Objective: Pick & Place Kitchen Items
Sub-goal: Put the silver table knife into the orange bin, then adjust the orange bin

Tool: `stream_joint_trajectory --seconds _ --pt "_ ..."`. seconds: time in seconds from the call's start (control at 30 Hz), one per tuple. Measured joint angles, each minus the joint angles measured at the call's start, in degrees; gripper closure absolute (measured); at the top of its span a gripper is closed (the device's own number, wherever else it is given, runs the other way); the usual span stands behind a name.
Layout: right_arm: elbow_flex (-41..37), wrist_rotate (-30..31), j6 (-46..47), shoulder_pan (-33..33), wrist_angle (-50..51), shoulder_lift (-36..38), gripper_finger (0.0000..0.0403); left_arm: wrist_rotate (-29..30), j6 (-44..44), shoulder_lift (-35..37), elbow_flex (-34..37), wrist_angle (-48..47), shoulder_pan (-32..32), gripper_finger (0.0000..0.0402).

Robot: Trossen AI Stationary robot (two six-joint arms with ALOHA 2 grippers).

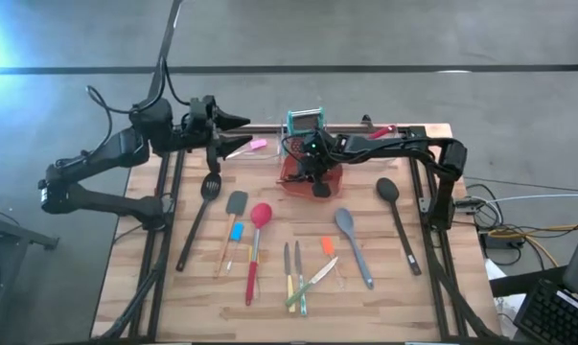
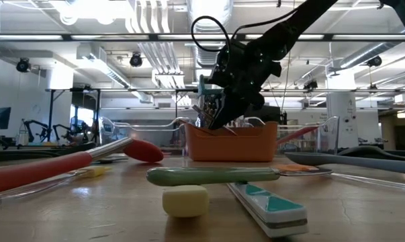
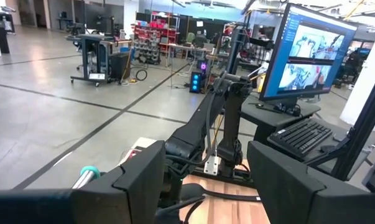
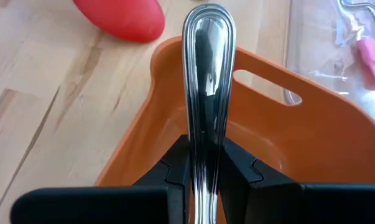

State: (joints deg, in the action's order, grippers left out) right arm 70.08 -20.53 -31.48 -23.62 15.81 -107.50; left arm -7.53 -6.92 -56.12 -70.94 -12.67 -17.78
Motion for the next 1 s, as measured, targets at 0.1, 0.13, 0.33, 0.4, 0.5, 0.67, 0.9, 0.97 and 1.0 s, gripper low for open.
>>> stream_joint_trajectory --seconds 0.1,0.13,0.33,0.4,0.5,0.67,0.9,0.97,1.0 --pt "0.00 0.04 0.00 -0.04 -0.11 0.00 0.0362 -0.01 0.00 0.00 0.00 0.00 0.00 0.0168" --pt "0.00 0.10 0.02 -0.04 -0.09 0.00 0.0362 0.00 0.01 0.00 -0.01 -0.01 0.00 0.0168" --pt "0.00 1.14 1.11 -0.02 -0.28 0.00 0.0347 -0.02 0.01 0.00 -0.01 0.00 0.00 0.0168" --pt "0.00 3.15 2.34 -0.02 -0.14 0.00 0.0318 -0.02 0.02 0.00 0.00 0.00 0.00 0.0168" --pt "0.00 5.28 4.65 -0.04 -0.15 0.00 0.0275 -0.02 0.02 0.00 0.00 0.00 0.00 0.0168" --pt "0.00 5.55 6.43 0.01 -0.21 0.04 0.0230 -0.02 0.02 0.00 0.00 0.00 0.00 0.0168" --pt "4.24 5.56 8.02 1.43 2.14 1.72 0.0211 -0.01 0.76 0.00 0.00 0.00 0.00 0.0168" --pt "6.60 5.56 8.02 2.09 4.52 2.48 0.0212 -0.02 0.81 0.00 0.00 0.00 0.00 0.0168" --pt "7.99 5.60 8.02 2.38 5.94 2.83 0.0214 -0.02 0.81 0.00 -0.01 0.00 0.00 0.0168"
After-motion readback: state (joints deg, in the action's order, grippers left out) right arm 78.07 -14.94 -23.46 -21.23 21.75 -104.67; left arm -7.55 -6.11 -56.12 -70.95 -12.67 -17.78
